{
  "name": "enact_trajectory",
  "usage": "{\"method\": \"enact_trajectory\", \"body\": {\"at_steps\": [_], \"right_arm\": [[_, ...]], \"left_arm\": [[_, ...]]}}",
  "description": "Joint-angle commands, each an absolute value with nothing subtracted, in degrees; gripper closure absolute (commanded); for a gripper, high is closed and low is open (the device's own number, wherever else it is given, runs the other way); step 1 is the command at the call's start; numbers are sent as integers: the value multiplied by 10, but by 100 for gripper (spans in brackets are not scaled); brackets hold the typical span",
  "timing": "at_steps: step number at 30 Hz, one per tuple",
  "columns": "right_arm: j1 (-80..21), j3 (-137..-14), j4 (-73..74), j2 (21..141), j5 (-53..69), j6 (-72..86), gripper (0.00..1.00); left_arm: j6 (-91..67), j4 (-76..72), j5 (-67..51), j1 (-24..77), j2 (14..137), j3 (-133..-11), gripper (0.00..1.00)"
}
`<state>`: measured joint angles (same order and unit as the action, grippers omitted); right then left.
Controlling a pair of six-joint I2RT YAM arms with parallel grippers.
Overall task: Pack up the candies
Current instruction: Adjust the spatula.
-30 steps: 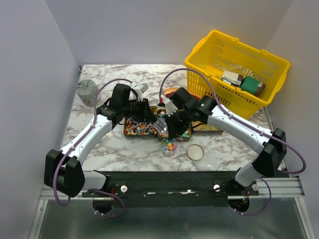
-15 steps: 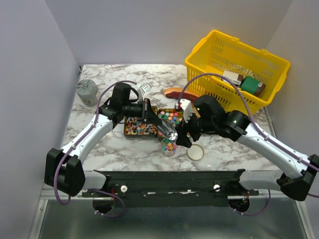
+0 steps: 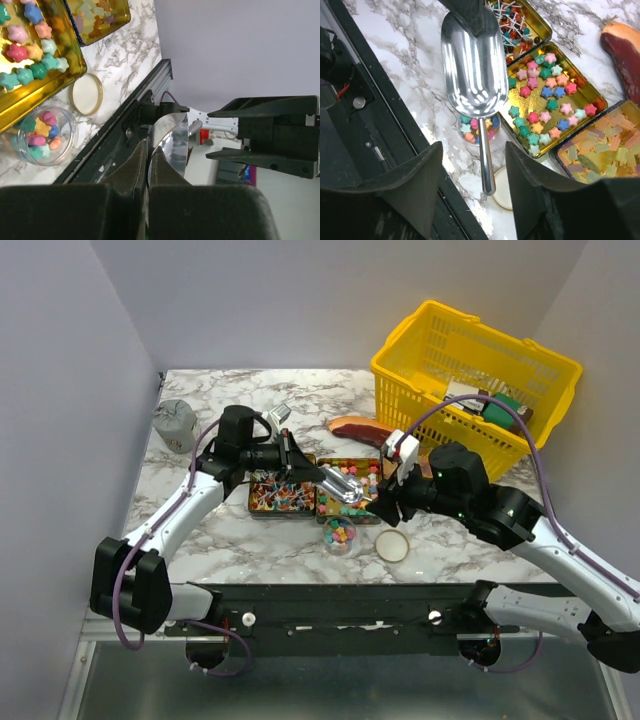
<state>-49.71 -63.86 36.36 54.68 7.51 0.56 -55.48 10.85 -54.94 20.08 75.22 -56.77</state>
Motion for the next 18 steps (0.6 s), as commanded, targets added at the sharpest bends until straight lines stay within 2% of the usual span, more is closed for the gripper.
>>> {"method": "enact_trajectory", "body": {"at_steps": [1,5,10,13,14,16,18], "right_arm": [[-500,-631,335,569,45,6,43],[-500,-634,331,584,33,5,48],[-501,-628,330,592,32,8,49],[-501,-631,327,593,28,10,61],[-500,-633,327,594,28,11,71],[-500,-638,325,600,29,10,80],[-500,-645,324,605,32,11,83]], "left_arm": [[-656,39,-584,200,742,-536,100],[-667,31,-593,190,736,-527,100],[-675,15,-603,172,723,-519,100],[-672,17,-606,164,721,-516,100],[-670,18,-607,163,722,-514,100],[-667,16,-608,163,722,-512,100],[-660,18,-610,161,724,-509,100]]}}
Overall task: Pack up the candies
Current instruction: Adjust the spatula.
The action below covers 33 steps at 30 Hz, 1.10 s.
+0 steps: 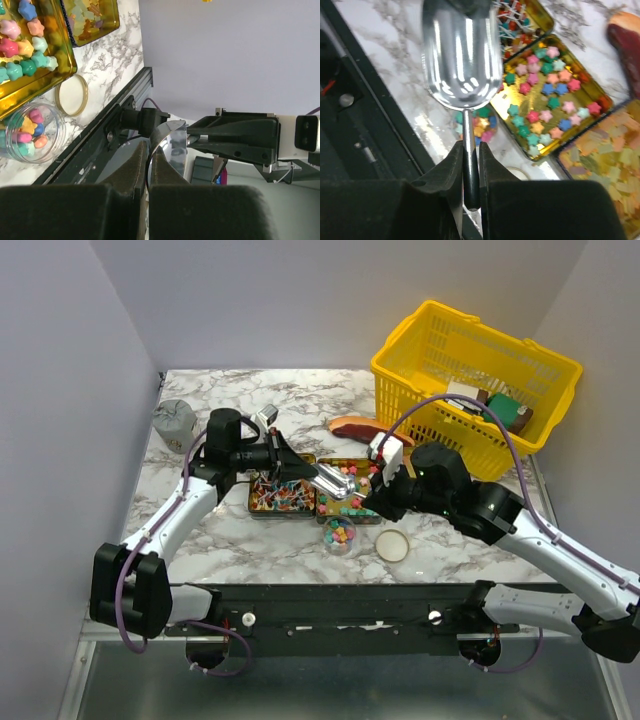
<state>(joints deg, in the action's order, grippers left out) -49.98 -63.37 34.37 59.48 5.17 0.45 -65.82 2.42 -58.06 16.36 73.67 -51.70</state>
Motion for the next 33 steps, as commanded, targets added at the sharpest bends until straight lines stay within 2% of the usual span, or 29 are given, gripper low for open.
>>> {"method": "enact_trajectory", "body": {"at_steps": [1,4,8,12,13,16,17,18,19,23,25,28,33], "right_arm": [[-500,-648,323,610,34,11,83],[-501,-654,323,619,44,13,78],[-500,-657,318,628,56,13,63],[-501,-659,318,640,62,21,61],[-501,-661,318,642,63,26,62],[-500,-665,318,649,56,41,82],[-500,-666,318,651,52,45,96],[-500,-668,317,653,48,51,99],[-501,-670,318,655,40,59,99],[-500,-680,319,656,26,69,99],[-500,-685,321,654,26,69,99],[-501,-699,322,654,30,71,99],[-500,-715,323,661,28,73,99]], "left_arm": [[-658,18,-611,160,724,-508,100],[-655,18,-611,156,725,-506,100],[-657,17,-613,152,724,-504,100],[-662,7,-616,148,722,-503,100],[-664,6,-617,148,723,-502,100],[-665,3,-620,145,723,-496,100],[-664,3,-620,144,722,-494,100],[-664,3,-620,142,722,-492,100],[-665,-10,-620,140,722,-488,98],[-639,-1,-619,121,722,-492,77],[-597,50,-612,115,723,-504,73],[-502,149,-579,113,735,-529,72],[-460,189,-558,110,749,-535,72]]}}
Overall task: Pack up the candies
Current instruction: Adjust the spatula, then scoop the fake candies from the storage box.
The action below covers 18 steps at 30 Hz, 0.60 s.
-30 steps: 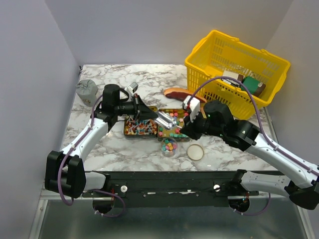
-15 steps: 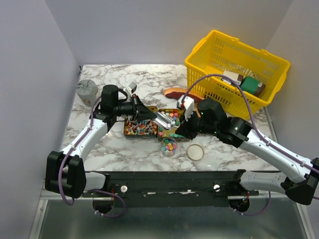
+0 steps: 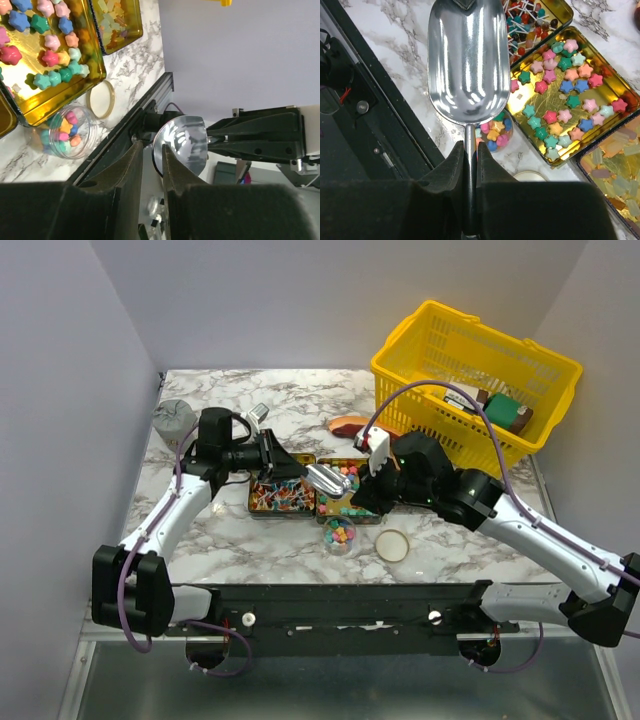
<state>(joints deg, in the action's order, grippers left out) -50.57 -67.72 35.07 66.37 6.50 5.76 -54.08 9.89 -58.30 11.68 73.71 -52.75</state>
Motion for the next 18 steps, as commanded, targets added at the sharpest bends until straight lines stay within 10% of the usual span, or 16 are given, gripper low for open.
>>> {"method": "enact_trajectory", "body": {"at_steps": [1,11,18], "right_arm": [[-501,-716,323,664,30,73,99],[-500,-719,387,724,4,106,99],[-500,-787,449,809,-11,124,99]], "left_arm": [[-456,197,-554,107,750,-540,72],[-342,349,-372,32,772,-671,28],[-313,372,-194,5,777,-684,18]]}}
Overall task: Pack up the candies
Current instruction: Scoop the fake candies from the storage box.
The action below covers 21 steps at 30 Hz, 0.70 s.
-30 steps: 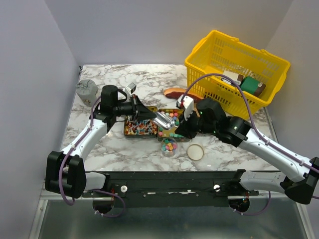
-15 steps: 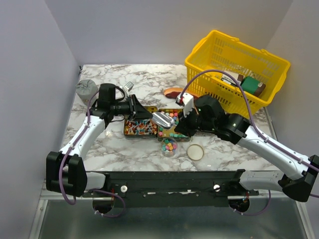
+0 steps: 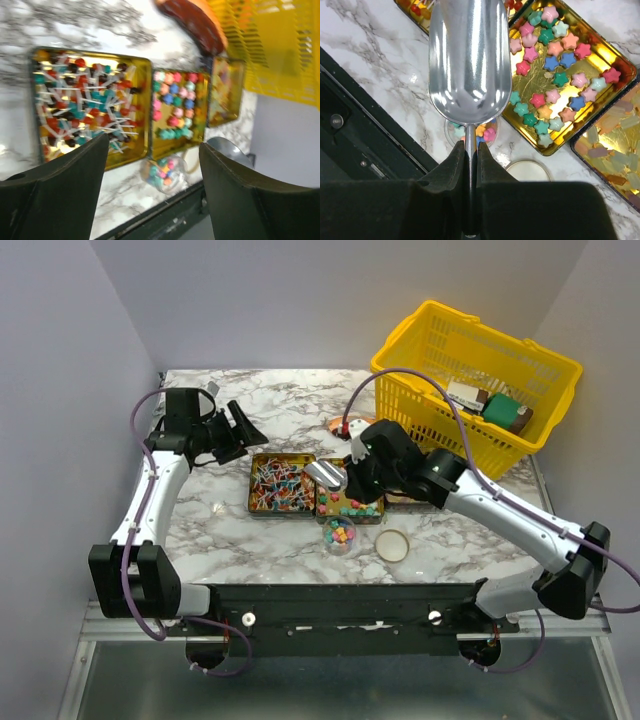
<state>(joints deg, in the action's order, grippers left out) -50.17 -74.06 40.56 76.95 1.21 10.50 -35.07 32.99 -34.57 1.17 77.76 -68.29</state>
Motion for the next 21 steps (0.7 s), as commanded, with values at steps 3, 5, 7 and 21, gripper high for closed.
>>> {"method": "enact_trajectory", "body": {"at_steps": [3,5,7,21], "right_arm": [[-500,-827,471,857,-9,127,99],[-501,-854,478,879,-4,126,99],[-501,-874,494,913,-4,123,99],[-501,-1077,668,1121,107,109,99]], "left_arm": [[-302,346,-154,5,770,-651,18],[-294,335,-145,5,769,-631,18],[-291,320,-140,5,769,-614,18],[-272,267,-170,5,816,-516,42]]}}
